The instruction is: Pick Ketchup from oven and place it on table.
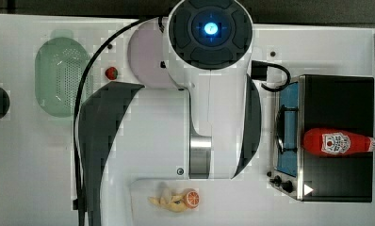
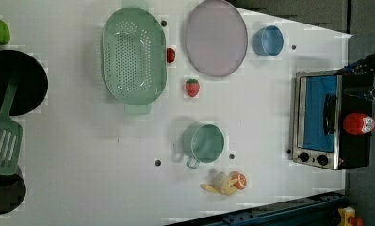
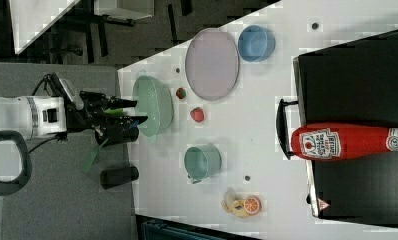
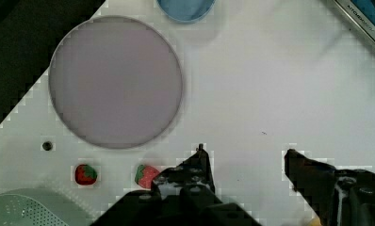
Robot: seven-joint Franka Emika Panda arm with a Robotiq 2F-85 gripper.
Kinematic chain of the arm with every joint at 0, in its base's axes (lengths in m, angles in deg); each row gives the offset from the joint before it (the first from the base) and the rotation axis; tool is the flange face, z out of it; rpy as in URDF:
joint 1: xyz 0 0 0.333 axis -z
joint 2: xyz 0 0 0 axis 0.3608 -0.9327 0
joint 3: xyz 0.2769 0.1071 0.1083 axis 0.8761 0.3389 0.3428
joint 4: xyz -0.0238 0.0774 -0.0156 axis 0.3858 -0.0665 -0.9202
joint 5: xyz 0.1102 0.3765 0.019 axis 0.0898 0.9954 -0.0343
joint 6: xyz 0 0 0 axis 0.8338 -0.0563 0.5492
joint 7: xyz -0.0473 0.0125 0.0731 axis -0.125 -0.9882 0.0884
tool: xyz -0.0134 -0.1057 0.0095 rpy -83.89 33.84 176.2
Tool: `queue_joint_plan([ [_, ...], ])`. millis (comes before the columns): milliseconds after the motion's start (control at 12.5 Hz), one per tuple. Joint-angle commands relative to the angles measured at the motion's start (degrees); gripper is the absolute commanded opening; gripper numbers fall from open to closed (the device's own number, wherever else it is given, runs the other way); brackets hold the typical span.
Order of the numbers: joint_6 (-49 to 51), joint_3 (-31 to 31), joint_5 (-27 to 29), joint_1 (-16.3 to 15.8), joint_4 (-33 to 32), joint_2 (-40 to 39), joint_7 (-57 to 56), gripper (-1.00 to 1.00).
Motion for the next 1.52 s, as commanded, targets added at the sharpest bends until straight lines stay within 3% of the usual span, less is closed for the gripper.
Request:
queue_joint_plan([
  [80,12.12,-4.54,-0.14,0.86,-6.76,17.52,-3.06,0.55],
  [160,12.12,-4.54,-0.14,0.86,-6.76,17.52,-3.06,0.86],
  [240,12.02,-5.14,-0.16,0.91,-6.76,17.37,-3.06,1.00],
  [640,7.34,-17.71,-0.27,2.18,-6.74,11.69,-3.06,1.00],
  [880,-2.47,-25.80,-0.28,2.41,-6.71,6.99,-3.15,1.00],
  [1360,-13.63,-36.30,-0.03,2.88,-6.64,-3.91,-3.02,1.00],
  [1520,-14.74,-38.05,6.88,3.39,-6.63,-8.31,-0.79,1.00],
])
